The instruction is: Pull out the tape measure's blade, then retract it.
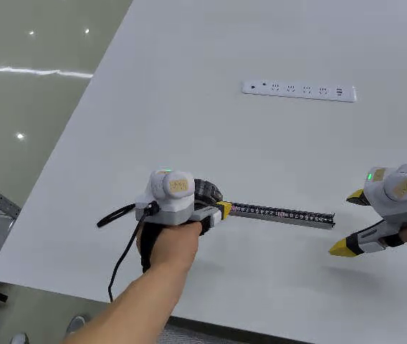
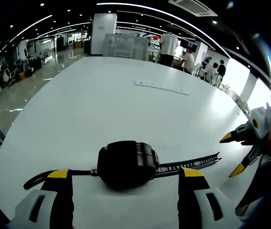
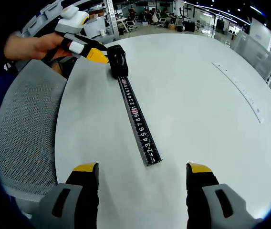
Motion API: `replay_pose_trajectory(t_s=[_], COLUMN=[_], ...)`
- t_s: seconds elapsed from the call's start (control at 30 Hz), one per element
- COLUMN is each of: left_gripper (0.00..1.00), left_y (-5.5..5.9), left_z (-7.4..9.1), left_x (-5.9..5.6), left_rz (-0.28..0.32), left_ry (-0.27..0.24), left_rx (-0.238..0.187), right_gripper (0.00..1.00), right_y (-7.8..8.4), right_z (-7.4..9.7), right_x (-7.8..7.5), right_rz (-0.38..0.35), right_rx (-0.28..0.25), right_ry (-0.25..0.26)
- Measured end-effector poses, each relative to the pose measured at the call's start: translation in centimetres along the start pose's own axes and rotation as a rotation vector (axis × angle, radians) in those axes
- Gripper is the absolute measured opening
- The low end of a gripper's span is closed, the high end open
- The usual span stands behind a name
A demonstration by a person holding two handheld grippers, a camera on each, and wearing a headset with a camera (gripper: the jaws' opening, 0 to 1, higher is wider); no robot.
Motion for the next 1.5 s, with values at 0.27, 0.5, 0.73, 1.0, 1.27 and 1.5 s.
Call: replay_pose_trajectory(t_s=[0.27,0.5,0.73,1.0,1.27,1.5], left_gripper=[0.85,0.8,0.75,0.71,0.67,0.65], left_y=[-0.3,-0.6,-0.6,-0.8,-0.8,-0.7], left_z=[-0.9,-1.3,-1.6,-1.9,-2.2,-2.3], left_x=[0.0,0.4,0.4,0.5,0.7,0.6], left_rz=[-0.014,0.008,0.021,0.023,0.022,0.006], left_ry=[-0.007,-0.01,0.001,0.005,0.005,0.007], left_rx=[0.011,-0.003,0.004,0.0,0.004,0.006], right_gripper=[0.6,0.54,0.45,0.36,0.27,0.22], right_y=[-0.5,-0.6,-1.0,-1.2,-1.0,-0.7], right_z=[-0.8,-1.5,-1.8,-2.3,-2.6,-2.7], right_x=[-0.7,-1.3,-1.2,-1.4,-1.6,-1.5], right_rz=[0.047,0.105,0.171,0.201,0.227,0.264], right_rx=[0.003,0.022,0.02,0.02,0.017,0.023], right_ry=[-0.023,-0.046,-0.077,-0.079,-0.088,-0.094])
Point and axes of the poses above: the centre of the closed fingertips' face, and the gripper's own axes: z roughly backward along the fingers, x roughly to its left, y roughly out of its underside, the point moved 9 cm from there along z, roughly backward along the fingers, and after that the axes turned 11 degrees about y, right-handed, at the moved point
